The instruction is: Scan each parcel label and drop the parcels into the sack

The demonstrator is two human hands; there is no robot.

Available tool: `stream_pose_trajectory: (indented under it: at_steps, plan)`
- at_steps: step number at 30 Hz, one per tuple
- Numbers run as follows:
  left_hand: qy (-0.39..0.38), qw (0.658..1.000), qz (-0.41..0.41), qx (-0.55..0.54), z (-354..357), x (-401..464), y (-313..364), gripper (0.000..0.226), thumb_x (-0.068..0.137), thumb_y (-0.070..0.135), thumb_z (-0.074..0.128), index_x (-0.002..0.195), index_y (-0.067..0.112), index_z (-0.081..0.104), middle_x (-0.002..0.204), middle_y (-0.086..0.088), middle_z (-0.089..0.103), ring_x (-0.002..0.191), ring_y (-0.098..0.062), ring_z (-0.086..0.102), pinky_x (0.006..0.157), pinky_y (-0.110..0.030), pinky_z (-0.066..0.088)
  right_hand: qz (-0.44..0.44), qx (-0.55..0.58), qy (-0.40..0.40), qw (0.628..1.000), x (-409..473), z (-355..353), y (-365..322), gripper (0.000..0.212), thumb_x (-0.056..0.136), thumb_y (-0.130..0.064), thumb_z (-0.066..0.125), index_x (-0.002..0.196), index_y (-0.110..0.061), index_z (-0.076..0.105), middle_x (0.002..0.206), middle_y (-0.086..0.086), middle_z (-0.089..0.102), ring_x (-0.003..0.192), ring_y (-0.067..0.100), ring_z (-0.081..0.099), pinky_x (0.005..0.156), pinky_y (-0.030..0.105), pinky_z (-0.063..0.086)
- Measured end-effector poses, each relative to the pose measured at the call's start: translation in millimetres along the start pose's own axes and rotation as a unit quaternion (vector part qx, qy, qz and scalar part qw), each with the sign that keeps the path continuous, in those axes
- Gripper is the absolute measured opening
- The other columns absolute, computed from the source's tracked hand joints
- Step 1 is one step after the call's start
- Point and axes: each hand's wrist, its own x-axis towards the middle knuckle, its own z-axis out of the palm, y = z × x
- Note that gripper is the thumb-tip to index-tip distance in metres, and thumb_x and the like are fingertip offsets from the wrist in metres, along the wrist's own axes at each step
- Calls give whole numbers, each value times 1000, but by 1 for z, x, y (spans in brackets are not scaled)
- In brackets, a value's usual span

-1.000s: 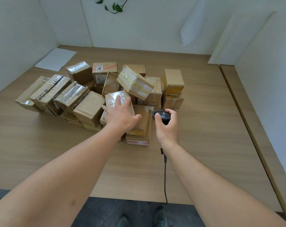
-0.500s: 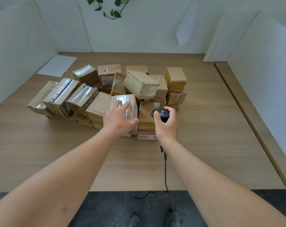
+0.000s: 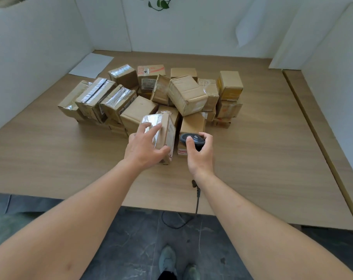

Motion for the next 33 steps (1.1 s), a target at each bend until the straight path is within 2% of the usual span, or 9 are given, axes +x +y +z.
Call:
stream_pose_trajectory:
  at_steps: [3, 7, 13, 17, 20, 23, 26, 29, 33]
  plan:
    - [0, 999, -2, -33, 5, -23, -13, 82, 82, 56, 70, 157, 40, 42, 159, 8, 30, 137, -33, 40, 107, -48, 46, 2, -2, -19, 1000, -9, 0, 10, 33, 103, -46, 64, 131, -37, 49, 114, -12, 61, 111, 16, 61, 87, 32, 47]
    - [-16, 997, -16, -71, 14, -45, -36, 83, 77, 60, 64, 155, 42, 43, 154, 10, 32, 135, -27, 41, 106, -49, 50, 6, -26, -48, 998, -23, 2, 25, 30, 106, -47, 62, 130, -37, 48, 104, -21, 57, 100, 10, 61, 82, 29, 50]
    - [-57, 989, -50, -127, 38, -60, -71, 84, 73, 61, 63, 153, 42, 46, 149, 13, 34, 136, -23, 41, 107, -49, 51, 19, -58, -77, 995, -35, 14, 50, 31, 106, -47, 61, 133, -36, 50, 109, -17, 60, 97, 3, 60, 75, 21, 47]
    - [-74, 978, -64, -182, 59, -59, -100, 82, 73, 56, 64, 152, 38, 49, 141, 16, 38, 134, -16, 43, 112, -44, 45, 33, -73, -68, 994, -37, 31, 71, 30, 103, -46, 64, 129, -37, 53, 110, -21, 63, 108, 10, 64, 91, 34, 52]
    - [-86, 971, -85, -207, 72, -59, -124, 90, 74, 50, 64, 158, 25, 44, 141, 11, 39, 132, -10, 44, 113, -34, 40, 41, -93, -70, 992, -42, 43, 84, 30, 103, -44, 65, 130, -37, 54, 108, -24, 64, 104, 7, 64, 90, 32, 50]
    - [-97, 968, -87, -216, 79, -60, -150, 101, 69, 58, 60, 160, 18, 37, 141, 7, 38, 132, -10, 42, 112, -29, 35, 40, -103, -70, 991, -46, 54, 93, 32, 101, -46, 66, 130, -40, 55, 108, -22, 67, 102, 5, 65, 92, 38, 56]
    - [-105, 968, -70, -218, 86, -62, -169, 97, 70, 57, 57, 159, 21, 40, 141, 11, 35, 134, -9, 39, 115, -30, 33, 38, -113, -72, 990, -48, 66, 98, 32, 100, -46, 66, 130, -39, 55, 108, -23, 67, 103, 5, 65, 96, 42, 56]
    - [-103, 964, -71, -234, 89, -62, -180, 92, 75, 56, 57, 160, 26, 39, 144, 15, 33, 135, -5, 37, 116, -29, 30, 38, -115, -66, 990, -52, 74, 98, 34, 95, -54, 64, 126, -44, 54, 107, -22, 68, 101, 15, 69, 93, 51, 59]
    - [-149, 952, -93, -249, 86, -64, -191, 83, 87, 55, 64, 162, 45, 30, 158, 14, 23, 143, -7, 28, 114, -29, 26, 37, -116, -74, 990, -56, 76, 97, 33, 95, -55, 64, 125, -46, 54, 106, -22, 68, 100, 14, 68, 89, 54, 61]
